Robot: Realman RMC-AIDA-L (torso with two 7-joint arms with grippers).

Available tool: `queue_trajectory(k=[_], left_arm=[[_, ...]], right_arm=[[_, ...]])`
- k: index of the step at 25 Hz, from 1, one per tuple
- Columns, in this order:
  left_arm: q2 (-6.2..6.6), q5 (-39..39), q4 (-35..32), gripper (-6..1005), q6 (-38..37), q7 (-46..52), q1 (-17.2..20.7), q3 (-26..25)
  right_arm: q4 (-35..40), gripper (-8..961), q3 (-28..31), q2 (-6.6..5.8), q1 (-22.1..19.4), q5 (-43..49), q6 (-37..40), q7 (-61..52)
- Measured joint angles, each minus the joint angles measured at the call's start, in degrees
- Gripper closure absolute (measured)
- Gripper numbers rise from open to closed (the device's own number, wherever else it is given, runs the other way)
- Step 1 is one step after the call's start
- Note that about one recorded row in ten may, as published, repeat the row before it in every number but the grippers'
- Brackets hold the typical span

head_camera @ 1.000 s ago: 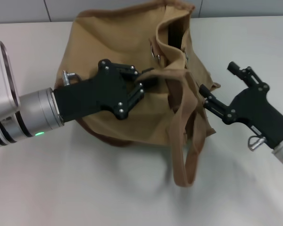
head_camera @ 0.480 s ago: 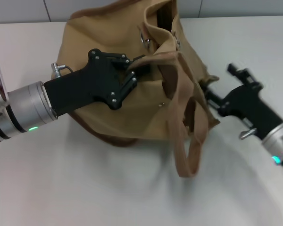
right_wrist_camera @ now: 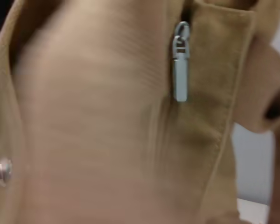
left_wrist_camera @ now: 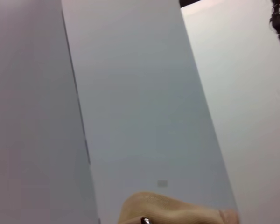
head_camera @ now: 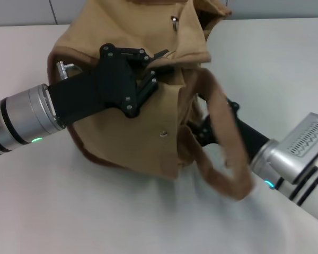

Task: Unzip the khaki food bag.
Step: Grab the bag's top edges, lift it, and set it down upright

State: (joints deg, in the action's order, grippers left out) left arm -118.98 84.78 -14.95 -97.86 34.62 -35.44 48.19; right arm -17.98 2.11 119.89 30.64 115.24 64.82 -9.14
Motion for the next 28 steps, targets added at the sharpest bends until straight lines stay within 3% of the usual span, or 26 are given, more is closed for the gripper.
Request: queue_trajectory(k=[8,11,17,28], left_arm=[[-0.19,-0.1,0.4,939,-0.5,-0.2,0.0,0.9],[-0.21,-0.2,2.8,939,1.0,-4.1,2.9,1.0],[-0.19,-0.1,5.0,939,1.3,-5.9,4.0,1.0],[-0.20,-0.1,8.7,939,2.7,-6.5,2.7,0.9]], right_arm=[[-0.3,114,1.6,0.00,2.6,-0.2,-5.1,-1.7],[2.0,114,1.8,0.00,0.9,-0.3,-4.1,-3.7],[7.2,113,1.8,-0.21,-4.4,-0.3,8.1,-9.2],[11.6,115,0.9,-0.29,-8.7,1.8,23.7,-8.0]])
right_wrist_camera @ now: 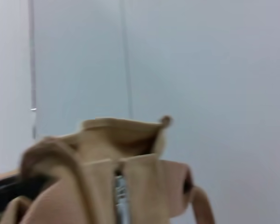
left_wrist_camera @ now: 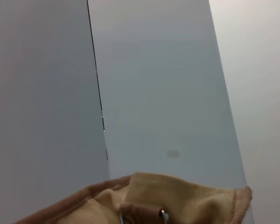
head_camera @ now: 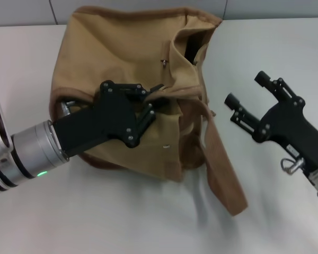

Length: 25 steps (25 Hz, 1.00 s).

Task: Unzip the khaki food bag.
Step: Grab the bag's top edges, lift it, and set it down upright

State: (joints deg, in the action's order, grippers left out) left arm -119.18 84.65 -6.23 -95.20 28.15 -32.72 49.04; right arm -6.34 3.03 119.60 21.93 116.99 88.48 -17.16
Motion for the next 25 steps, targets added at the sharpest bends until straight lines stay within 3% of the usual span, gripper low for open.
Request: queue_trajectory(k=[8,25], left_arm=[[0.00,0.0,2.3,939,0.1,-1.7,-0.5,-0.5],[0.00,0.1,2.5,939,-0.1,-1.4,-0.1,0.0]], right_arm=[[-8.7,117,0.6,0.26,0.6,1.7,-5.9,17.7],[-11.2,121,2.1,0.28,2.8,1.7,-7.6,20.2]])
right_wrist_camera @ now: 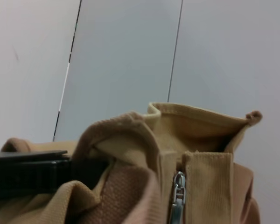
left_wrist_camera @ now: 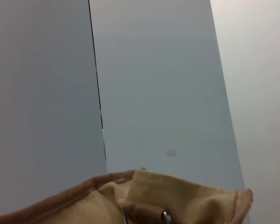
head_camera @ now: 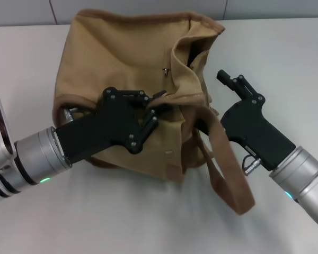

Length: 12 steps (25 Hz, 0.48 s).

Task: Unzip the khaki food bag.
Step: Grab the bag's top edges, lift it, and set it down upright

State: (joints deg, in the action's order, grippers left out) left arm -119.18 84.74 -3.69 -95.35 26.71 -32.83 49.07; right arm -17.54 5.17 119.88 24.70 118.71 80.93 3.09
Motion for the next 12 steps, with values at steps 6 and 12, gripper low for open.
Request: queue_trajectory(k=[6,12], left_arm=[[0.00,0.0,0.0,939,0.2,0.1,-0.4,0.1],[-0.01,0.0,0.0,939,0.5,0.1,-0.8,0.1]], right_arm=[[-0.4,123,0.4,0.00,0.7,0.1,0.7,0.2],[-1.7,124,4.2,0.00,0.4,-0.2,1.4,0.2]])
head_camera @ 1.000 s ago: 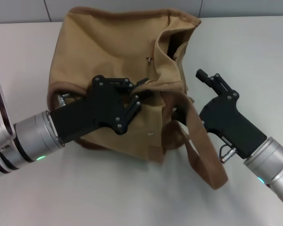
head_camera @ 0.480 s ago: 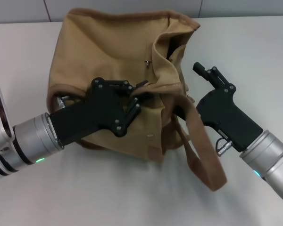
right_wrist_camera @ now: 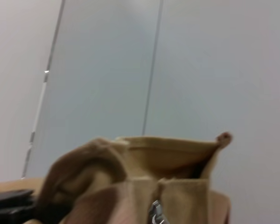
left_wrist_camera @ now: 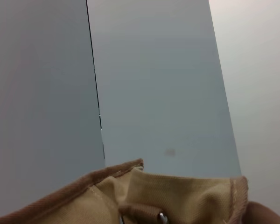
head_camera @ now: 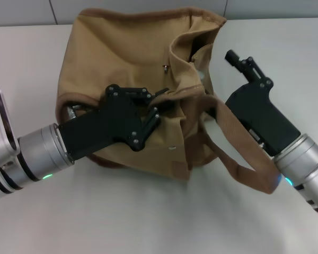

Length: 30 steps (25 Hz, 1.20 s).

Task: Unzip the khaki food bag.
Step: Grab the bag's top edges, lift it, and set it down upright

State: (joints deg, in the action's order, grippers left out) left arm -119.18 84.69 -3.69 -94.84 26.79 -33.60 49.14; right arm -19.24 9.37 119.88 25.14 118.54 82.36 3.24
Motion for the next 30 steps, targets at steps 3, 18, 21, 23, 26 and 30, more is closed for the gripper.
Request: queue_trajectory(k=[3,18,21,23,26,30], left_arm=[[0.00,0.0,0.0,939,0.2,0.0,-0.1,0.0],[0.01,0.1,0.0,939,1.0,0.0,-0.2,-0.2],[0.01,0.1,0.0,939,1.1,0.0,-0.3,-0.1],[0.01,0.1,0.0,939,1.2,0.0,-0.3,-0.1],[0.00,0.0,0.0,939,1.4,-0.1,-0.4,0.0],[0.00,0.0,0.0,939,1.4,-0.1,-0.4,0.0]], right_arm=[[-0.2,125,1.2,0.00,0.0,0.0,-0.1,0.0],[0.6,129,0.5,-0.01,0.5,2.4,-0.1,0.0],[1.1,152,0.5,-0.01,0.5,4.8,0.1,0.0],[1.1,200,0.5,-0.01,0.5,5.0,0.1,0.0],[1.1,270,0.5,0.00,0.5,5.1,0.1,0.0],[1.0,391,0.6,0.00,0.6,5.1,0.1,0.0]])
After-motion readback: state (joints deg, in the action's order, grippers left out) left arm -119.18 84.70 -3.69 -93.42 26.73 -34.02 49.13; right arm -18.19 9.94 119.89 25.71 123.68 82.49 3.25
